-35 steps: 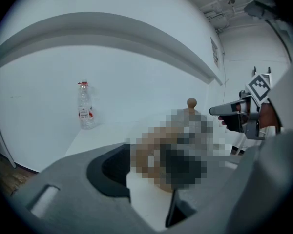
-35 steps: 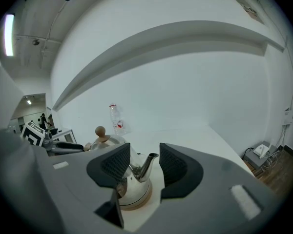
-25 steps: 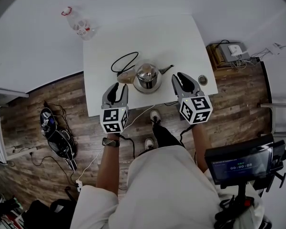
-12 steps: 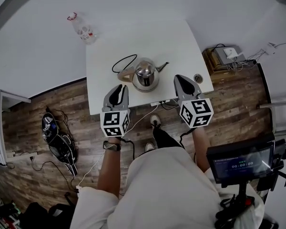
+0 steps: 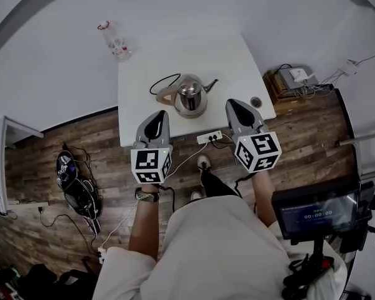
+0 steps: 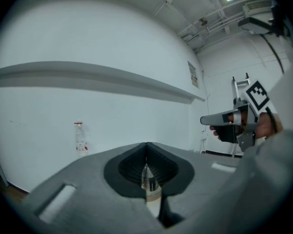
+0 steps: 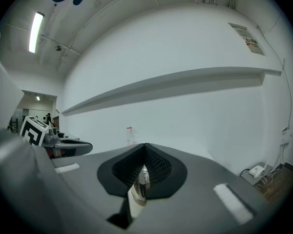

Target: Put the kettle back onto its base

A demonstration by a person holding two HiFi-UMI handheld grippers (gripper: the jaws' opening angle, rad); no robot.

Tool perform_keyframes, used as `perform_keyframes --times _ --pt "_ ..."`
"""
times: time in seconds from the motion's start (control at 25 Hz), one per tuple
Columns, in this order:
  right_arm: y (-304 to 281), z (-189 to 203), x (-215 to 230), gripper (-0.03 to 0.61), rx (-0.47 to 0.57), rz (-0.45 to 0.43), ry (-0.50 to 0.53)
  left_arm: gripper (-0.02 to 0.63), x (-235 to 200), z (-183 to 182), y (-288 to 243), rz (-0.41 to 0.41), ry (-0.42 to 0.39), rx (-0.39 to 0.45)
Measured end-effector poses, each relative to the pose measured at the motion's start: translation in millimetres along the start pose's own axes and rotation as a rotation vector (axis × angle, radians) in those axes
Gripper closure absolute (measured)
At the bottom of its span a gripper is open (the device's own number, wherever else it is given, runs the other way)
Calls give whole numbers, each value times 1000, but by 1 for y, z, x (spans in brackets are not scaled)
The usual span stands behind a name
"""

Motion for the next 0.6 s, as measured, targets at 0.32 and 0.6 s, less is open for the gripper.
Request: perform_keyframes --times 0.32,0.6 --pt "16 -25 -13 577 49 -9 42 607 10 -31 10 29 -13 57" --pt "42 -38 -29 577 83 -26 55 607 20 -53 36 14 -59 93"
Point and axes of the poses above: the fingertips, and each gripper's own axes: y backward along the fingers, x to its right, z out of its underside, the point moved 2 cm from there along y, backward along the fingers, and after that the axes turned 6 degrees about -y, right-handed, at the moved point
